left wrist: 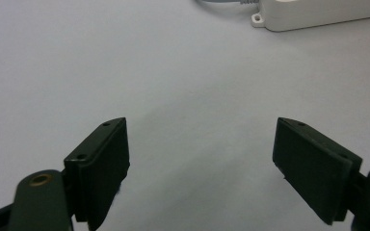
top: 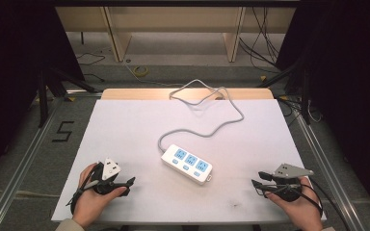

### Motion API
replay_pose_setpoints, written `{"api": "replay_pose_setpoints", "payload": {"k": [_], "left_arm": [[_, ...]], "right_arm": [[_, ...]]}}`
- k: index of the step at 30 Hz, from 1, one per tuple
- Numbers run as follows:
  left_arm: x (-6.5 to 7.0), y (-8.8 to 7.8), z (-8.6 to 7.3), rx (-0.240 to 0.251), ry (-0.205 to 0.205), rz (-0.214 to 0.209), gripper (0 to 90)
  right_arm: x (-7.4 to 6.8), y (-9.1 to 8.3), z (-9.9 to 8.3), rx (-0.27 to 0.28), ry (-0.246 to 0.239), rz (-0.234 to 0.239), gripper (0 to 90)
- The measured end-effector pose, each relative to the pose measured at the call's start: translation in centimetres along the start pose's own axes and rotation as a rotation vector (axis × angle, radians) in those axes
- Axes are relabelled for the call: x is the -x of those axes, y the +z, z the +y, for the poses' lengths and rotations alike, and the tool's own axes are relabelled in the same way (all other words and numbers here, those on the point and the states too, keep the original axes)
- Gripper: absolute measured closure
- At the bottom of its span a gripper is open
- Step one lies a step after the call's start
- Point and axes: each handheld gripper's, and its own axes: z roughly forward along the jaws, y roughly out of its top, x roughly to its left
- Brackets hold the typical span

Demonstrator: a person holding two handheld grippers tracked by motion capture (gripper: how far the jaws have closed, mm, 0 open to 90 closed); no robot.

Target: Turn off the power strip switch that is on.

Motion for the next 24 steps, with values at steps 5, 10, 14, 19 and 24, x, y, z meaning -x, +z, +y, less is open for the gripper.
{"api": "replay_pose_setpoints", "payload": {"k": [5, 10, 14, 19, 24], "left_arm": [[0.0, 0.0, 0.0, 0.003, 0.001, 0.003, 20.5], [0.0, -0.1, 0.0, 0.002, 0.003, 0.006, 20.8], [0.0, -0.1, 0.0, 0.0, 0.004, 0.007, 20.9], [0.0, -0.1, 0.0, 0.0, 0.003, 0.008, 20.9], [0.0, -0.1, 0.0, 0.008, -0.004, 0.007, 21.5]], "right_arm": [[-0.2, -0.3, 0.4, -0.014, 0.018, 0.014, 71.9], [-0.4, -0.5, 0.7, -0.037, 0.006, 0.005, 85.8], [-0.5, -0.7, 0.9, -0.07, -0.005, -0.015, 90.0], [-0.4, -0.8, 1.0, -0.086, -0.008, -0.023, 90.0], [-0.4, -0.7, 1.2, -0.109, -0.01, -0.021, 90.0]]}}
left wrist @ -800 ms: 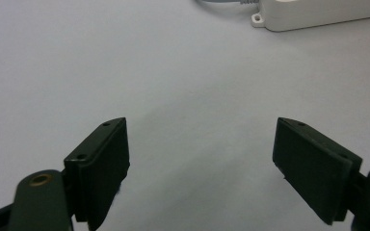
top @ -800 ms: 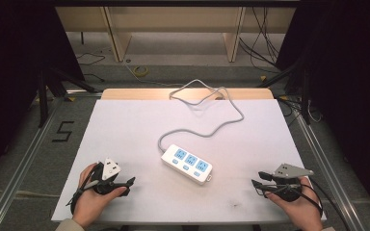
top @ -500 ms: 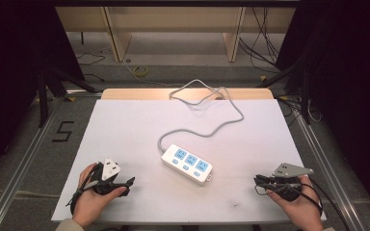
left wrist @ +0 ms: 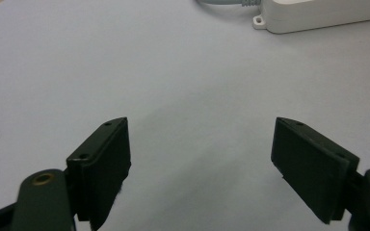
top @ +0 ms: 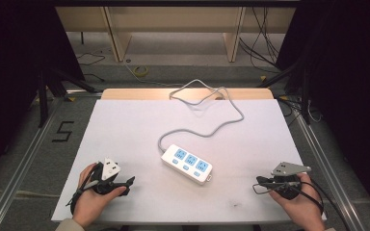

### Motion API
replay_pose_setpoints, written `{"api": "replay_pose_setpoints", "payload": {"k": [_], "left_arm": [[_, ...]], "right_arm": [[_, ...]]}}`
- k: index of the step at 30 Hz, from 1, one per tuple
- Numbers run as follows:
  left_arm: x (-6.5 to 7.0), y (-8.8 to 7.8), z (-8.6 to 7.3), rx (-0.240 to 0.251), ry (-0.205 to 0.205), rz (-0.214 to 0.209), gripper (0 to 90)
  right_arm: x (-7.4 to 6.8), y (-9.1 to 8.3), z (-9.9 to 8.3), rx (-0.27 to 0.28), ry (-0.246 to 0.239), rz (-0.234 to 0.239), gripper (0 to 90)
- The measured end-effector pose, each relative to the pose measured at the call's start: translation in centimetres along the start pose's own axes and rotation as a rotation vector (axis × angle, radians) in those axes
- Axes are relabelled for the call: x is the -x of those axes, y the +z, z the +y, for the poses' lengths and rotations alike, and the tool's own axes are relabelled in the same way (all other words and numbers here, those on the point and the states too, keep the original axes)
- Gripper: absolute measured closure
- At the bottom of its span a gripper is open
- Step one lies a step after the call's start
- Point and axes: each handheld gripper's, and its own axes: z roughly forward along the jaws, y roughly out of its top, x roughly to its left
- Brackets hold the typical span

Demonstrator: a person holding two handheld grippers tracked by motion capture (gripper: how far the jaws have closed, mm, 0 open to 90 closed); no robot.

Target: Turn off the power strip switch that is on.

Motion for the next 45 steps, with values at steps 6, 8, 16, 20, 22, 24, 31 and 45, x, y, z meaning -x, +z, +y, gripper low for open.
{"api": "replay_pose_setpoints", "payload": {"k": [6, 8, 16, 20, 22, 24, 31, 45], "left_arm": [[0.0, 0.0, 0.0, 0.001, 0.002, 0.002, 21.5], [0.0, 0.0, 0.0, -0.002, 0.002, 0.002, 21.5], [0.0, 0.1, 0.0, -0.005, 0.007, 0.001, 21.6], [0.0, 0.1, 0.0, -0.005, 0.009, 0.001, 21.6], [0.0, 0.1, 0.1, -0.005, 0.009, 0.001, 21.5], [0.0, 0.1, 0.1, -0.004, 0.008, 0.002, 21.6], [0.0, 0.2, 0.1, -0.006, 0.008, 0.005, 21.3], [0.1, 0.3, 0.1, -0.005, 0.013, 0.004, 21.3]], "right_arm": [[-0.2, 0.1, 0.5, -0.014, -0.006, 0.011, 90.0], [-0.2, 0.2, 0.6, -0.016, -0.006, 0.011, 90.0], [-0.2, 0.1, 1.0, -0.025, -0.003, 0.015, 90.0], [-0.2, 0.0, 1.1, -0.023, -0.002, 0.016, 90.0], [-0.2, 0.0, 1.2, -0.023, 0.0, 0.016, 90.0], [-0.1, 0.0, 1.3, -0.024, 0.0, 0.019, 90.0], [-0.1, 0.0, 1.5, -0.029, 0.003, 0.021, 90.0], [-0.3, 0.2, 2.1, -0.035, -0.009, 0.026, 90.0]]}}
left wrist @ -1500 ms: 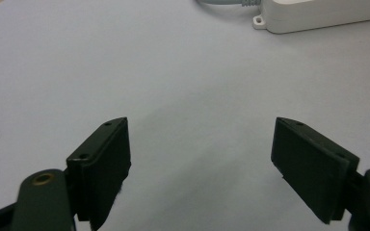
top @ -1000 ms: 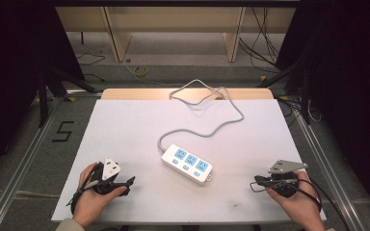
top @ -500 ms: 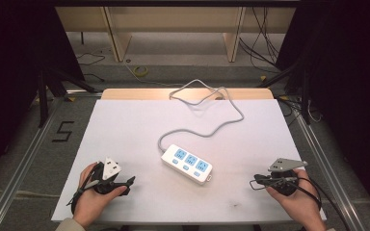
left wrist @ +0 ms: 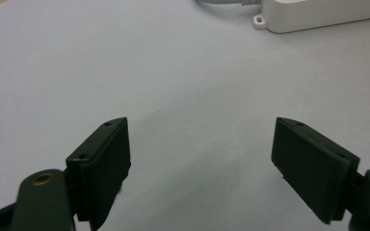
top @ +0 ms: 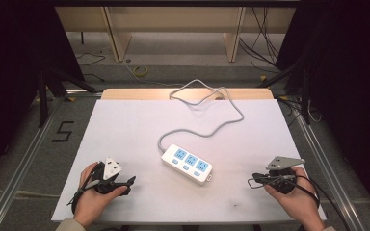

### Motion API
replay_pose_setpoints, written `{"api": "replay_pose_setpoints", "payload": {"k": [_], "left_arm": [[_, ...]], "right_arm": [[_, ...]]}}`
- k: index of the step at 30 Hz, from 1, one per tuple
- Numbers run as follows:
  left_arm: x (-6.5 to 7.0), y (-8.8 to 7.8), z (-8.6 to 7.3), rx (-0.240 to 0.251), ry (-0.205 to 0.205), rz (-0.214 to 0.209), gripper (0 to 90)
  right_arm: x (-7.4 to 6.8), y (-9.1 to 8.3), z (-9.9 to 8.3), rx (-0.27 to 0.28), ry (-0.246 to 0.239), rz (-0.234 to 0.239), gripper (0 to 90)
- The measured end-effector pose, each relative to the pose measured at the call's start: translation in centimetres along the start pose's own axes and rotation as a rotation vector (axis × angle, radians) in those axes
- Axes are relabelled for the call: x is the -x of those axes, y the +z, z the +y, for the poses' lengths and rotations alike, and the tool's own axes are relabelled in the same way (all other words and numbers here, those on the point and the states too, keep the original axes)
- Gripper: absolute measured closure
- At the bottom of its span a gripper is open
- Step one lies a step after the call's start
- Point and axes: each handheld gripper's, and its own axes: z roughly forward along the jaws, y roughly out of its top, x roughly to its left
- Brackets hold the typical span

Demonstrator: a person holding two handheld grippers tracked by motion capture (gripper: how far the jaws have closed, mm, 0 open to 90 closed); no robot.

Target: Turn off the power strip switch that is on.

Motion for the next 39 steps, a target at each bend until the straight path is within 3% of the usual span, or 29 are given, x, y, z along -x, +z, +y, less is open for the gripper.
{"api": "replay_pose_setpoints", "payload": {"k": [39], "left_arm": [[0.0, 0.1, 0.0, -0.008, 0.013, 0.004, 21.5]], "right_arm": [[-1.1, 0.9, 2.3, -0.014, -0.061, 0.035, 90.0]]}}
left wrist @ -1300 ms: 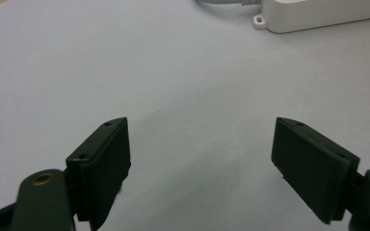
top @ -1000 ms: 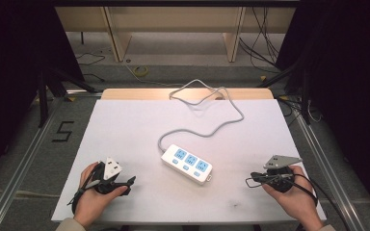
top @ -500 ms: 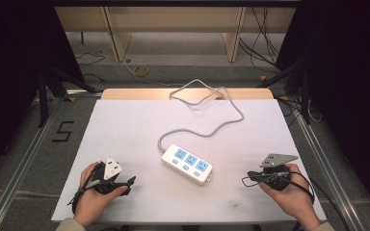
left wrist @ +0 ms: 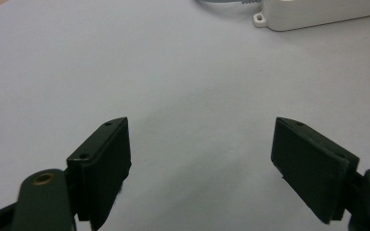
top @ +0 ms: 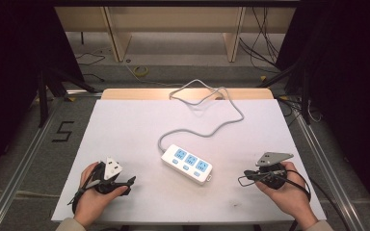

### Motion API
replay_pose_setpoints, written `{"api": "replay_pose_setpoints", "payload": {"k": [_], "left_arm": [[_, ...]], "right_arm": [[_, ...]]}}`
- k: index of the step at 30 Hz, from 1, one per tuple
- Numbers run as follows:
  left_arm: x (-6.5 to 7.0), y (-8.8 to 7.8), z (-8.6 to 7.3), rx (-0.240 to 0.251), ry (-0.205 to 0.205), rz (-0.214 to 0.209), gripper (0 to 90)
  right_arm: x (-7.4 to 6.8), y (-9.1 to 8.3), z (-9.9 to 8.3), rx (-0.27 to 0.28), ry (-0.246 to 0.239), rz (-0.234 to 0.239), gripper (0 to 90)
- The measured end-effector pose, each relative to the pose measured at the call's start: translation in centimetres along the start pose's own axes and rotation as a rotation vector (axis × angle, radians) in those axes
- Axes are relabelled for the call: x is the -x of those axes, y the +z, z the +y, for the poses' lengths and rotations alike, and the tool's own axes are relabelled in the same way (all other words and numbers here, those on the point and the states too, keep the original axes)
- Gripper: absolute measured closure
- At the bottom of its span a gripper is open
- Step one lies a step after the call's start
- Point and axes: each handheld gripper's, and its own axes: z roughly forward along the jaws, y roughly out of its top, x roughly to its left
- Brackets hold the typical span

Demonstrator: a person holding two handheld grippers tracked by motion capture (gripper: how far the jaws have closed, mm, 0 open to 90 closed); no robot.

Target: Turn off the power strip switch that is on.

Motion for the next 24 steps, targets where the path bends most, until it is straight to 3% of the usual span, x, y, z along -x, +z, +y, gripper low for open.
{"api": "replay_pose_setpoints", "payload": {"k": [24], "left_arm": [[0.1, 0.0, 0.0, -0.001, 0.004, 0.003, 21.9]], "right_arm": [[-0.7, 0.6, 1.7, -0.004, -0.041, 0.015, 90.0]]}}
